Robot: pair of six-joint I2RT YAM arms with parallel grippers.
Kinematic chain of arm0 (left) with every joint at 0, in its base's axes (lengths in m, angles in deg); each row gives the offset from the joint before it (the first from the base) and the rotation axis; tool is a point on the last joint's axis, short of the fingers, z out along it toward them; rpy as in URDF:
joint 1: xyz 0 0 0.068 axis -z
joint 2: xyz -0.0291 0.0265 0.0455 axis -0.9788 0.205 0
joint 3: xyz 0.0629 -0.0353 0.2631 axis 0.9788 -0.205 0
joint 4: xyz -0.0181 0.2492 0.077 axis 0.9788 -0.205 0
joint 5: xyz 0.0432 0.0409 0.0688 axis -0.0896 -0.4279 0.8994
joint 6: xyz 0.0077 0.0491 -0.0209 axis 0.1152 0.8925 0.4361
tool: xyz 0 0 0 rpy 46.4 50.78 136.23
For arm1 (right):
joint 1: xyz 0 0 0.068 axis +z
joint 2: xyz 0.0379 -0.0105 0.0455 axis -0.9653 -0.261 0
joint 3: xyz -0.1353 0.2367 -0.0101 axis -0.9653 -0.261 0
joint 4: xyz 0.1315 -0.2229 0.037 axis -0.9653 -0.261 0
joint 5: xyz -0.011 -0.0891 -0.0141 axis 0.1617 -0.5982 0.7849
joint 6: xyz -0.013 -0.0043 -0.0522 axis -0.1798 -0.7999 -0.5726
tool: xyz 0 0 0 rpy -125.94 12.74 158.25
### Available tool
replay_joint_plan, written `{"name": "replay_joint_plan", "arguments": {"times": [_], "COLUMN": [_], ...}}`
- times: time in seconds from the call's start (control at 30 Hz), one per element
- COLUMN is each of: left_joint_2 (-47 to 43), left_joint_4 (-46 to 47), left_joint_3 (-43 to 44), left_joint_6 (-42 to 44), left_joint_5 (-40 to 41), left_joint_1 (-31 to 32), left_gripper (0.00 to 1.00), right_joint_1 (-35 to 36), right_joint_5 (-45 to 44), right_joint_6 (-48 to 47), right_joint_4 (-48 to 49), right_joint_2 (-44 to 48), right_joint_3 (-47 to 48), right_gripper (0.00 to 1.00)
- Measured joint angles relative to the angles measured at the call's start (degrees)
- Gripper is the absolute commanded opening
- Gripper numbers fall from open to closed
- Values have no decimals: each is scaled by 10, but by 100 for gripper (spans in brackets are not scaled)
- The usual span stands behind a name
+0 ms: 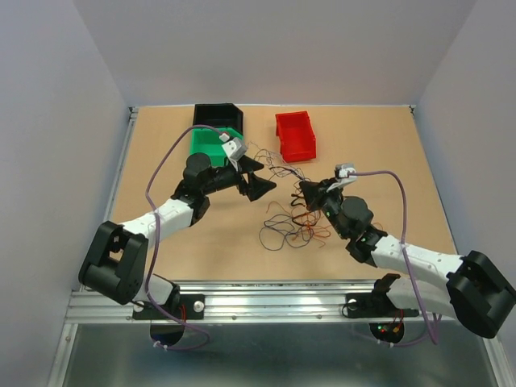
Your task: Untangle the cables
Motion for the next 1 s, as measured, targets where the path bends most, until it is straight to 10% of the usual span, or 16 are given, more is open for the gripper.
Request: {"name": "replay_joint_plan", "arguments": {"times": [0.3, 0.6, 0.8, 1.0], "left_joint_2": [6, 29, 13, -18], "left_joint_4": [75, 84, 76, 51], "left_joint_3": [0, 1, 1, 1], "left_joint_6": [-52, -50, -27, -3], "left_joint_5": [2, 20, 27, -36], "left_joint_1": [7, 7, 7, 7], "left_gripper": [95, 10, 0, 0], "right_joint_1": [9, 34, 38, 38], "right_joint_5": [9, 13, 27, 53], "right_joint_6": [4, 1, -16, -55], "right_joint_4": [27, 49, 55, 71], "right_joint_2": [-42, -86, -81, -3], "right_joint_3": [21, 47, 48, 26], "right_gripper": [1, 1, 58, 73]}}
